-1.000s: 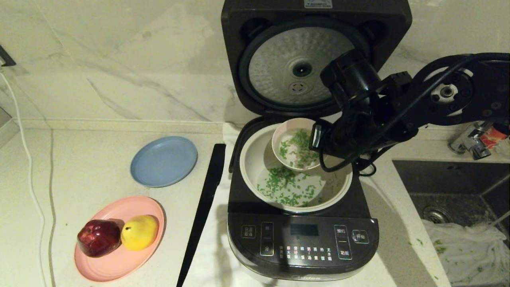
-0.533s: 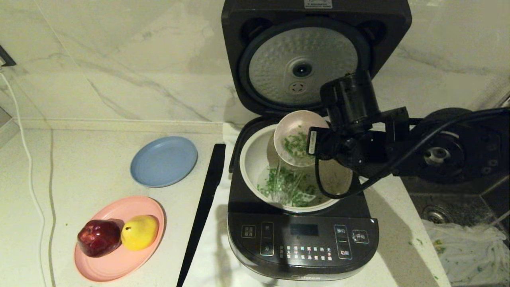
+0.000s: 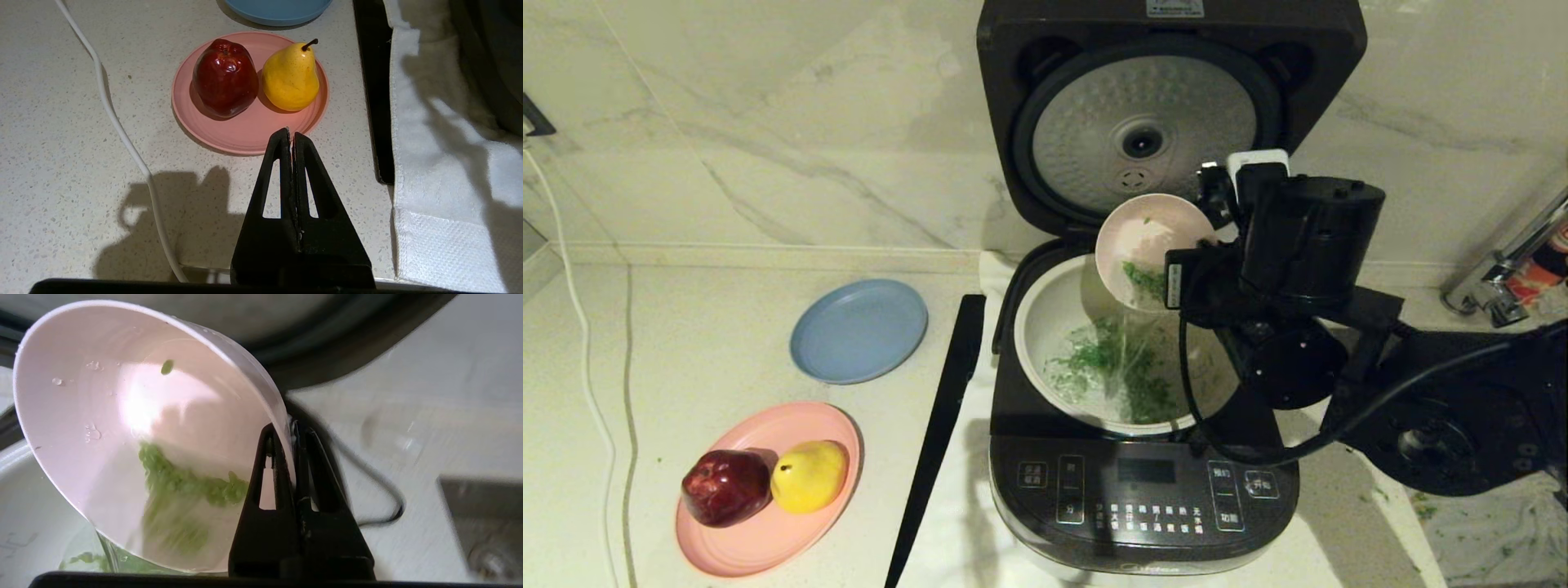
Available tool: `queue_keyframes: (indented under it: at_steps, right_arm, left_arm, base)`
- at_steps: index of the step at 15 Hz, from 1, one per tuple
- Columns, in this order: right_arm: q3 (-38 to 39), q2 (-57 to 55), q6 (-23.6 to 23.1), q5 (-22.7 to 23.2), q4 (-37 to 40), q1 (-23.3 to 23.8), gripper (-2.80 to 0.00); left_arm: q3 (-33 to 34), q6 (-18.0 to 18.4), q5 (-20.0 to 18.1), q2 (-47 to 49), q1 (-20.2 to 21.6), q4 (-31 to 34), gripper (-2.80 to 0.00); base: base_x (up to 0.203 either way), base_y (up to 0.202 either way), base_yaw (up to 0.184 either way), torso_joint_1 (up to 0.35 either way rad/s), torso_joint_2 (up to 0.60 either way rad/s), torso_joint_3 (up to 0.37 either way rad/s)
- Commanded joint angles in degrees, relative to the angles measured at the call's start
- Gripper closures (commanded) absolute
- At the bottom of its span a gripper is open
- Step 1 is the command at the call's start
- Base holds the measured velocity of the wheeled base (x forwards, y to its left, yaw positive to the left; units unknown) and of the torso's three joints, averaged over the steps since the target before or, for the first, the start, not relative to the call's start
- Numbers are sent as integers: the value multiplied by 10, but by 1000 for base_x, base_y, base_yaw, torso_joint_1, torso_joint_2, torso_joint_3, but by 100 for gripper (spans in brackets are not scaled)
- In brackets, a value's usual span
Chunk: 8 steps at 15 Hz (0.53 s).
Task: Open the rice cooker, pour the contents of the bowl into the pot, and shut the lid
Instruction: Pour the water from the bowl into the rice cooker
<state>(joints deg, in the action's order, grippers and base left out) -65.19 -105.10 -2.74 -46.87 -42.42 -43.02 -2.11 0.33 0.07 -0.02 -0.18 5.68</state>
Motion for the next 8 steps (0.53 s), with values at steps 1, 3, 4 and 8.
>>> queue_keyframes:
  at_steps: [1,3,4,8]
  right_arm:
    - [46,-14,-68,-5,-132,-5,0]
    - [75,-31,-139,-5,-244,-6,0]
    - [84,-42,-174,-5,-299,-7,0]
    - [116,-89,-293,-1,-452,-8,0]
  left_arm:
    - [0,1,0,-1,0,0,0]
    - [0,0,0,-1,0,0,0]
    - [0,0,0,-1,0,0,0]
    - [0,0,0,-1,0,0,0]
  base:
    - [0,0,0,0,0,0]
    - [0,0,0,0,0,0]
    - [0,0,0,0,0,0]
    - [0,0,0,0,0,0]
